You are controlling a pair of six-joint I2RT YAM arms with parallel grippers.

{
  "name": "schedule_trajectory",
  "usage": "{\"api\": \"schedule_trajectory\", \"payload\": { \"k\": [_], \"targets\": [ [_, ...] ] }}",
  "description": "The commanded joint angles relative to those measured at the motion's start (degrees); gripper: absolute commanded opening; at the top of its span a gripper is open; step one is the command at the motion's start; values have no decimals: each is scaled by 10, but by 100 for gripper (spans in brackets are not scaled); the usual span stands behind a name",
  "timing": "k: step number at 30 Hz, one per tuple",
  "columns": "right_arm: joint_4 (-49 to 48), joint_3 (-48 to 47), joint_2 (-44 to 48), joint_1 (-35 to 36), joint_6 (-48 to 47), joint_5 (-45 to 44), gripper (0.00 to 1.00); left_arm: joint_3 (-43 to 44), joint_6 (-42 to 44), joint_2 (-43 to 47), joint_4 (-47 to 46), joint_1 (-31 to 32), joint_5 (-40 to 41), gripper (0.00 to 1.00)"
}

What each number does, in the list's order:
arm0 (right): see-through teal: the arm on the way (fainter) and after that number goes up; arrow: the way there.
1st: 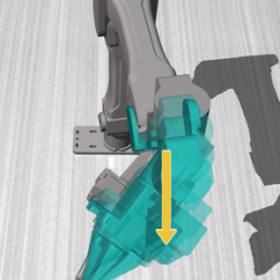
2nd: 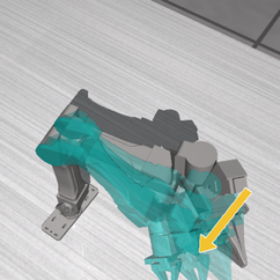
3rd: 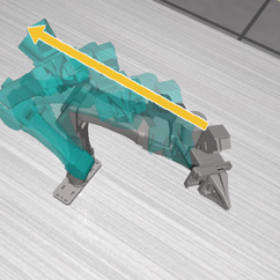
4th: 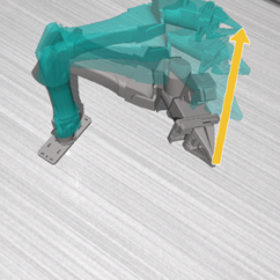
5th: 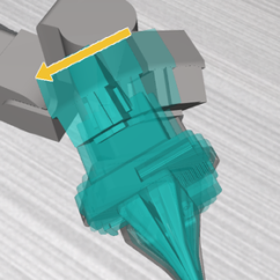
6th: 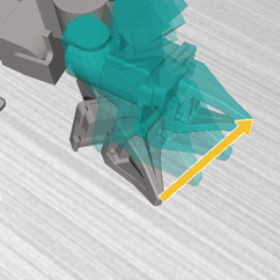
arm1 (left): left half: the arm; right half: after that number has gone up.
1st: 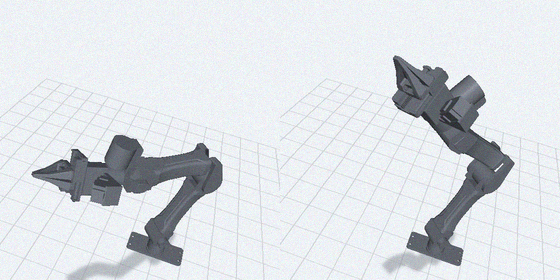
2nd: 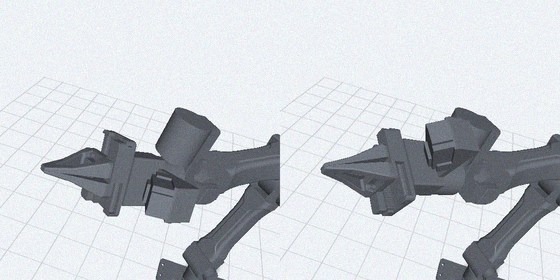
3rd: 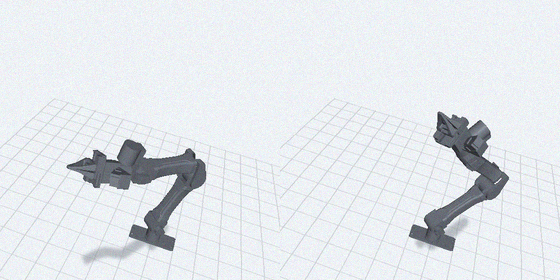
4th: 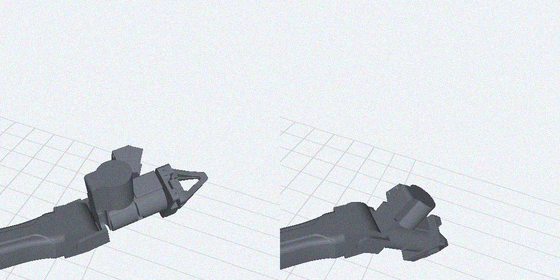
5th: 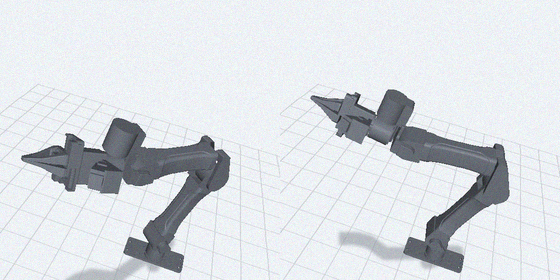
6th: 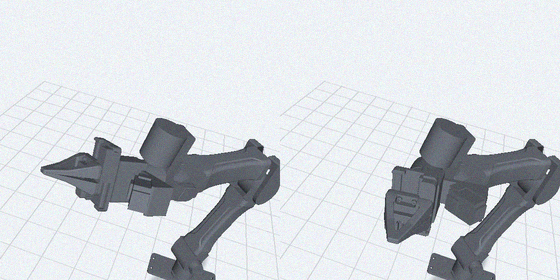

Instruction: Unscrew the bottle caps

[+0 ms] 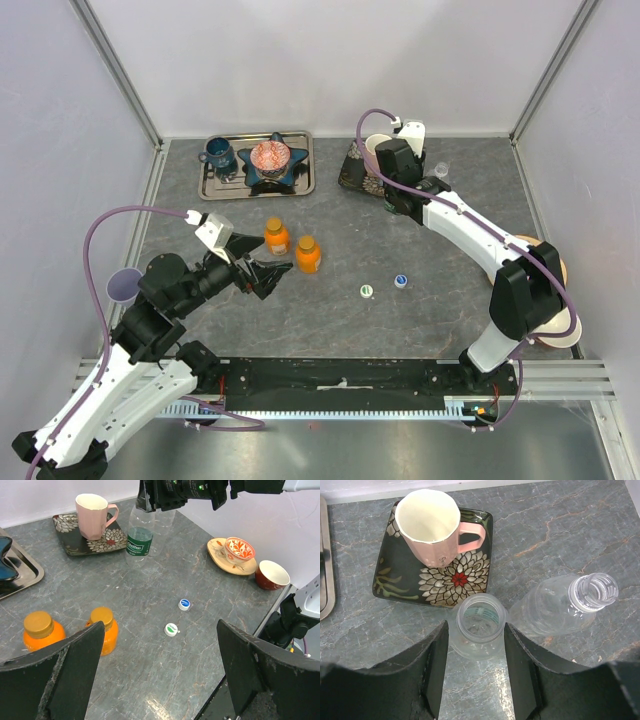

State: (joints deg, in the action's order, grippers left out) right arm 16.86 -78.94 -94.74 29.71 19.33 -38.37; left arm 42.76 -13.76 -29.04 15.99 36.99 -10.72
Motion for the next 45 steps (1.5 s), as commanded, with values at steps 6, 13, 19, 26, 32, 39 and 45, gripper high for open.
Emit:
{"api": "schedule_trajectory", "payload": {
  "k": [6,13,19,26,32,39,45],
  "targets": [
    [-7,-1,4,-4,4,-2,58,0,17,-3,-23,-1,-11,99],
    [-2,4,17,-3,7,9,70,-1,17,-3,-23,-1,-12,99],
    [19,5,43,-3,19,21,73,1,19,-3,-22,-1,-11,99],
    [84,17,140,53,62,87,73,7,23,7,-12,-1,5,99],
    [36,100,223,154,61,200,74,2,16,35,2,-1,59,99],
    [-12,149,175,226,64,258,75,-23,-13,101,31,-1,175,99],
    [-41,108,101,281,50,225,81,-29,-19,126,58,-1,179,99]
  ]
}}
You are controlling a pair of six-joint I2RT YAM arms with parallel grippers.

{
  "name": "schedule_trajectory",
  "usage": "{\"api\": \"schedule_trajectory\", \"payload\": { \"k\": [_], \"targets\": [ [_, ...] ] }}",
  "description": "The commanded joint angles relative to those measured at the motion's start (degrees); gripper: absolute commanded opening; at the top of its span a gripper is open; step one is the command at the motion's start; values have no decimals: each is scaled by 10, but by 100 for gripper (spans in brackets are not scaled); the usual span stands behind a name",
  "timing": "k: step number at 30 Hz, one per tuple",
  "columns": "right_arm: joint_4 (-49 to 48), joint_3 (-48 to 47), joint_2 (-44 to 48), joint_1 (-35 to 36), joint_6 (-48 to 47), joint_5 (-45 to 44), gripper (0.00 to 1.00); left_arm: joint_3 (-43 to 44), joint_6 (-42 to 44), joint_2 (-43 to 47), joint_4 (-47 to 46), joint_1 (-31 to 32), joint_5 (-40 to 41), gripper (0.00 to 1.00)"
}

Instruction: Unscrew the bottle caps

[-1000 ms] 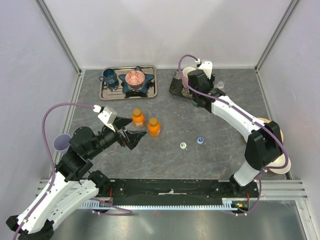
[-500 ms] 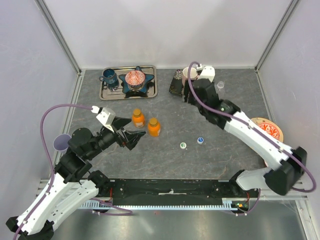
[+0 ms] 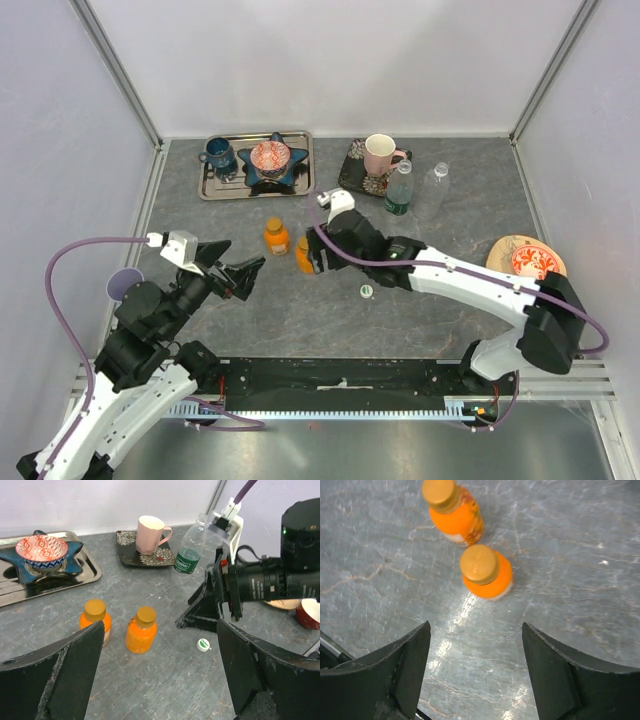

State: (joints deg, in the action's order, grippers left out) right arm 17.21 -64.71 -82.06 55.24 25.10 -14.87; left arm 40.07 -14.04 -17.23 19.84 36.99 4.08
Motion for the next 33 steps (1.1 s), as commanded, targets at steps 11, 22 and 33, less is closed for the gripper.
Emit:
{"api": "schedule_trajectory", "payload": {
  "k": [11,22,33],
  "targets": [
    [-17,-103,-161,30,-16,-116,84,-1,-5,33,49,-1,41,99],
    [-55,-118,-220,30,-11,-170,81,-9,-9,40,50,-1,34,99],
    [-69,-111,-238,30,-5,-149,57,-13,-14,38,49,-1,30,99]
  ]
}}
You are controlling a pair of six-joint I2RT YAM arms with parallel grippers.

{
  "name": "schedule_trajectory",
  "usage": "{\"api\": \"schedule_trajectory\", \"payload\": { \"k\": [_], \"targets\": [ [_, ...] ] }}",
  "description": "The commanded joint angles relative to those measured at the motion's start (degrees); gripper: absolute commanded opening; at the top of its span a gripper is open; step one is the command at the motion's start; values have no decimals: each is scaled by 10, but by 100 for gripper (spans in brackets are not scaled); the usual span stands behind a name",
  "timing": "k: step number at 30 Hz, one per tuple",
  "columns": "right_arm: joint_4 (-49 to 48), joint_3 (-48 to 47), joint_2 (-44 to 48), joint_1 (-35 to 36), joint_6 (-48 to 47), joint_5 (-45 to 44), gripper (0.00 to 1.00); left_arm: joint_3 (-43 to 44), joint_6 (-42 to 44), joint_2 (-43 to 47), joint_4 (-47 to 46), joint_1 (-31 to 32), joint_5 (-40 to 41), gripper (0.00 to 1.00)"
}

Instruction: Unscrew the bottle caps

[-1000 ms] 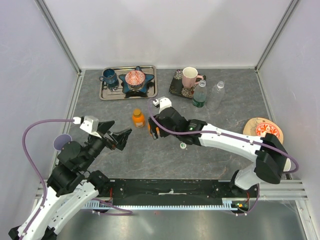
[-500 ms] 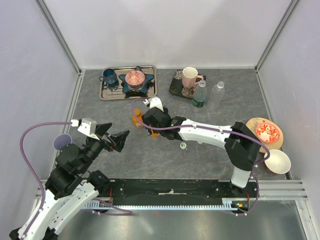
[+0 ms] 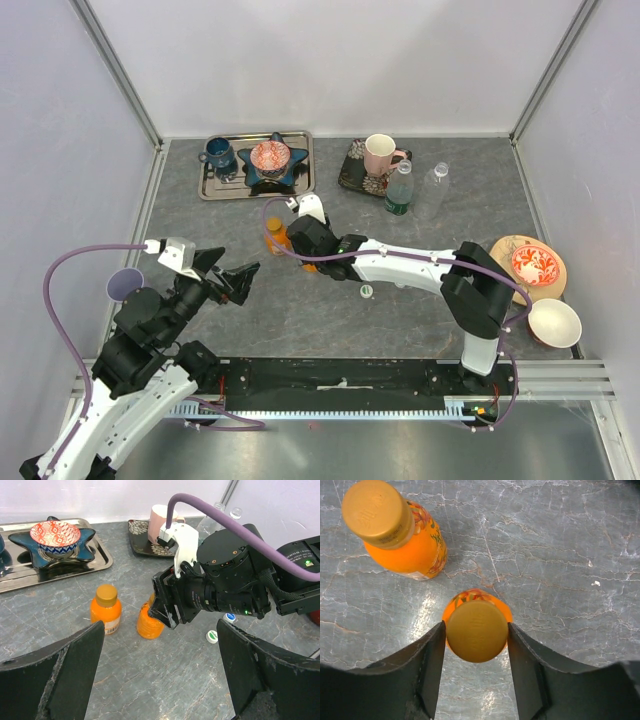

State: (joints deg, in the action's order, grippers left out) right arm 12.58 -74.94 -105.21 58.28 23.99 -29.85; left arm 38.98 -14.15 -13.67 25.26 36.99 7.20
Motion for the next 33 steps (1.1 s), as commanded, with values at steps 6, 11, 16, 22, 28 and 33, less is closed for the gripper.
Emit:
{"api": "schedule_trajectory", "payload": {
  "k": [6,11,16,22,28,33],
  "targets": [
    [-32,38,62,-1,18,5,32,-4,-10,-1,-10,-1,-3,99],
    [9,80,185,-1,13,31,26,2,10,-14,-21,-1,2,99],
    [74,74,304,-3,12,104,11,18,17,-74,-82,-1,10,99],
    [101,75,407,-11,18,205,0,98,0,-218,-141,-2,-58,100],
    [104,66,467,-55,34,296,0,167,-58,-321,-228,-25,-348,99],
    [99,52,490,-75,43,369,0,162,-120,-382,-361,-46,-565,99]
  ]
}}
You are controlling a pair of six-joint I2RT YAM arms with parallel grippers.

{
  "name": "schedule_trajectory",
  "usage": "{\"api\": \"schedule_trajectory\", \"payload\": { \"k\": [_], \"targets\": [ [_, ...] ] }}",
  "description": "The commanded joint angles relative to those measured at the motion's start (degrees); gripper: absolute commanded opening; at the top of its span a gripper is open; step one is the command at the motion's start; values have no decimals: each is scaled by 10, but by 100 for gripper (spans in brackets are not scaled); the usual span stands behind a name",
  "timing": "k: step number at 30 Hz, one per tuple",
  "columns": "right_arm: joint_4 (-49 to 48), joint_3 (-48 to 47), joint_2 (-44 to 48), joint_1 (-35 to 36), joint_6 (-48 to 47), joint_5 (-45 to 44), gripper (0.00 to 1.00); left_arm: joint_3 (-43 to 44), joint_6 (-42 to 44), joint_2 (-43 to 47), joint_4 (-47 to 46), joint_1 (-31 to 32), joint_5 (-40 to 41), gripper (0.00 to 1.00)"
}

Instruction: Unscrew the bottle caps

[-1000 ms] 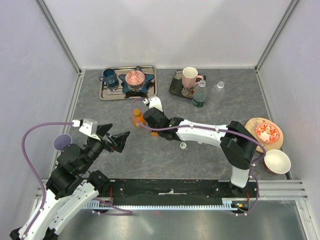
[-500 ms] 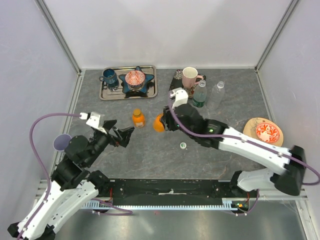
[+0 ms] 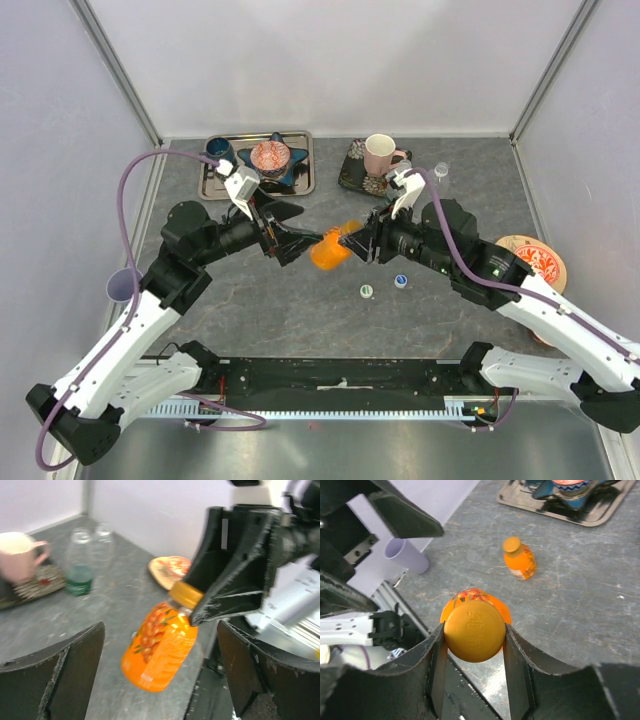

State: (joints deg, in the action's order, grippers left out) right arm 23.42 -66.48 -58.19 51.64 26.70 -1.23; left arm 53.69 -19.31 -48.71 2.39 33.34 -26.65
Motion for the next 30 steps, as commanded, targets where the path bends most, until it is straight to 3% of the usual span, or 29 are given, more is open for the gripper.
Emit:
{"api": "schedule_trajectory", "payload": {
  "k": [1,6,19,26,30],
  "targets": [
    [-10,-37,22,-9,17,90,0,13,-84,-38,-142,-10,-245,99],
    [-26,-56,22,-11,26,122,0,0,-95,-60,-180,-10,-313,99],
    [-65,-95,-6,-11,52,178,0,2,-23,-68,-114,-9,-307,99],
    [-77,-94,-13,-11,57,184,0,5,-13,-74,-108,-8,-305,89],
    [-77,-92,-17,-11,58,185,0,7,-7,-80,-104,-8,-328,74]
  ]
}}
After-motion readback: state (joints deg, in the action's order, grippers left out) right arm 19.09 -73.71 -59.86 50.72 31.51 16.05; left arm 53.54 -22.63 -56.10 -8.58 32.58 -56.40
